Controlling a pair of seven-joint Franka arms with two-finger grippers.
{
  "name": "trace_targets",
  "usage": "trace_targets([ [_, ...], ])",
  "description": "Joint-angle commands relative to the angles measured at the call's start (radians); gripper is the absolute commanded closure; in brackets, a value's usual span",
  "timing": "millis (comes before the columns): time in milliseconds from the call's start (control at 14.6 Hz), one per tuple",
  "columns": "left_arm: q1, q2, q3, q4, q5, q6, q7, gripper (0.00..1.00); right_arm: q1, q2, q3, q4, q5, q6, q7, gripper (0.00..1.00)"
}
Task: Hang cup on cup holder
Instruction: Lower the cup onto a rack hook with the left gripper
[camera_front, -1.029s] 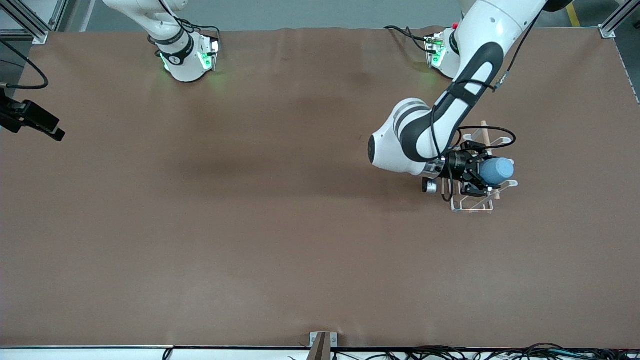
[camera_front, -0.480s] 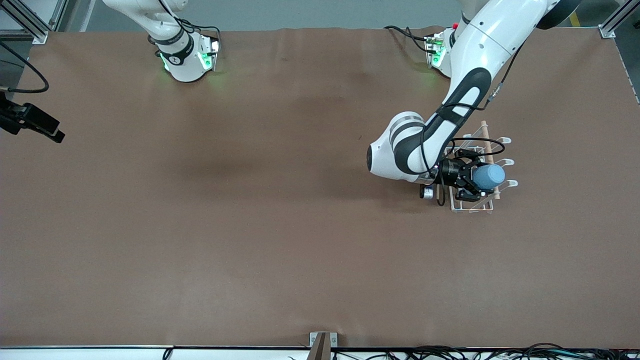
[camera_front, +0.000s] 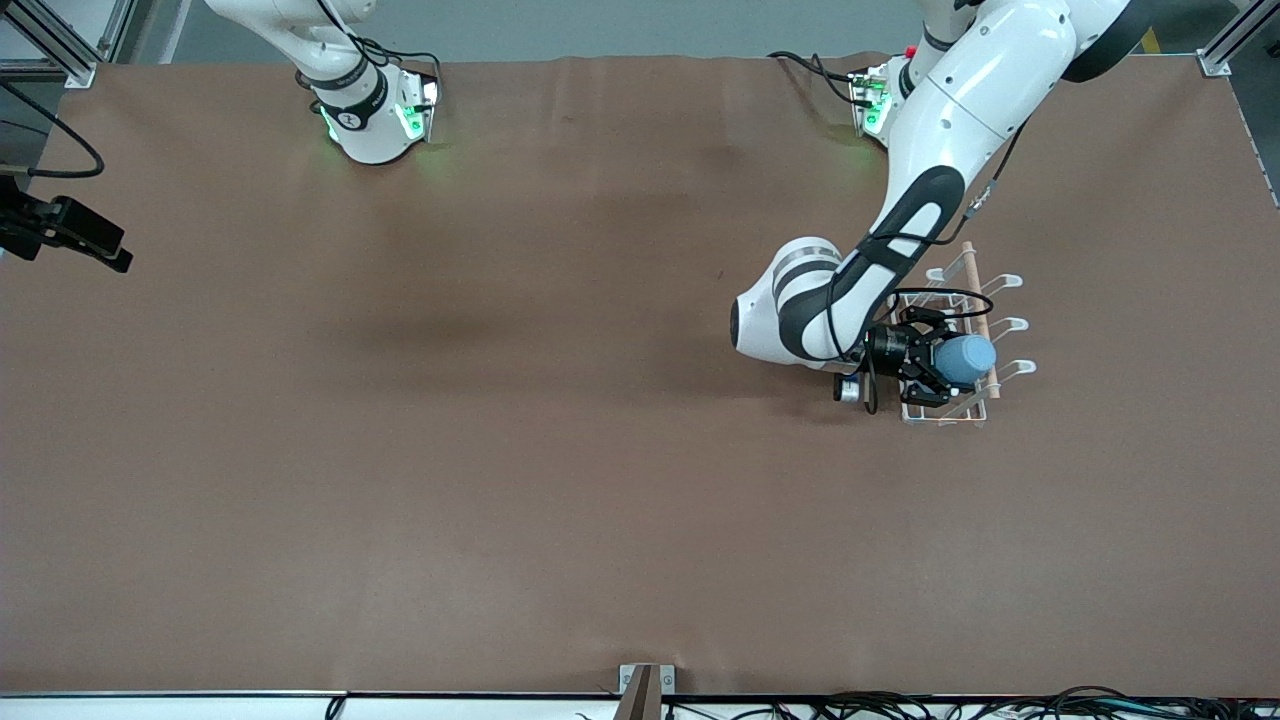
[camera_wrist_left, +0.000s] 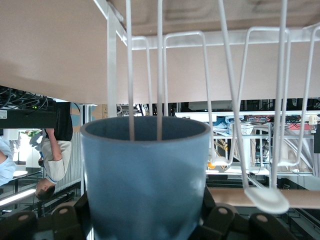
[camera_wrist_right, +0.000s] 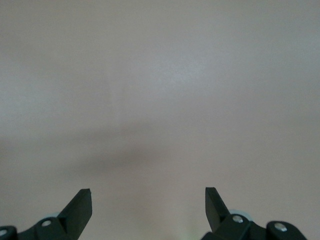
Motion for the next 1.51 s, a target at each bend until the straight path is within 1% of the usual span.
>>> trace_targets([
  [0,-0.009,0.022,0.004,0.005,0.020,-0.023,-0.034,0.96,0.001,0.003,-0.023,0.047,-0.005,-0.022,-0.017,0.00],
  [206,-0.009,0.028,0.004,0.007,0.018,-0.024,-0.056,0.90,-0.010,0.003,-0.028,0.052,0.000,-0.023,-0.015,0.00],
  [275,-0.009,0.030,0.004,0.005,0.018,-0.024,-0.059,0.87,-0.012,0.003,-0.028,0.052,0.001,-0.023,-0.012,0.00],
  [343,-0.009,0.031,0.004,0.005,0.018,-0.024,-0.075,0.81,-0.004,0.003,-0.040,0.052,0.001,-0.023,0.006,0.00],
  [412,-0.008,0.031,0.004,0.002,0.017,-0.024,-0.103,0.71,0.005,0.003,-0.054,0.052,0.003,-0.023,0.023,0.00],
  [480,0.000,0.030,0.002,0.008,0.005,-0.024,-0.149,0.56,0.007,0.003,-0.058,0.052,0.003,-0.023,0.023,0.00],
  [549,0.005,0.024,0.002,0.010,-0.006,-0.024,-0.167,0.46,-0.001,0.003,-0.058,0.052,0.007,-0.023,0.023,0.00],
  [618,0.003,0.022,0.002,0.010,-0.028,-0.026,-0.180,0.34,-0.005,0.003,-0.058,0.052,0.012,-0.023,0.016,0.00],
  [824,0.006,0.019,0.002,0.016,-0.034,-0.024,-0.183,0.14,-0.004,0.003,-0.057,0.052,0.014,-0.023,0.016,0.00],
  [1098,0.006,0.017,0.002,0.033,-0.055,-0.024,-0.172,0.08,-0.004,0.003,-0.057,0.050,0.050,-0.025,0.013,0.00],
  [1167,-0.005,0.017,0.002,0.034,-0.054,-0.026,-0.181,0.00,-0.004,0.003,-0.057,0.049,0.050,-0.025,0.014,0.00],
  [1235,-0.005,0.016,0.002,0.038,-0.054,-0.026,-0.180,0.00,-0.004,0.003,-0.057,0.049,0.050,-0.026,0.014,0.00],
  [1441,-0.005,0.014,0.001,0.085,-0.061,-0.029,-0.163,0.00,-0.004,0.003,-0.057,0.049,0.050,-0.025,0.013,0.00],
])
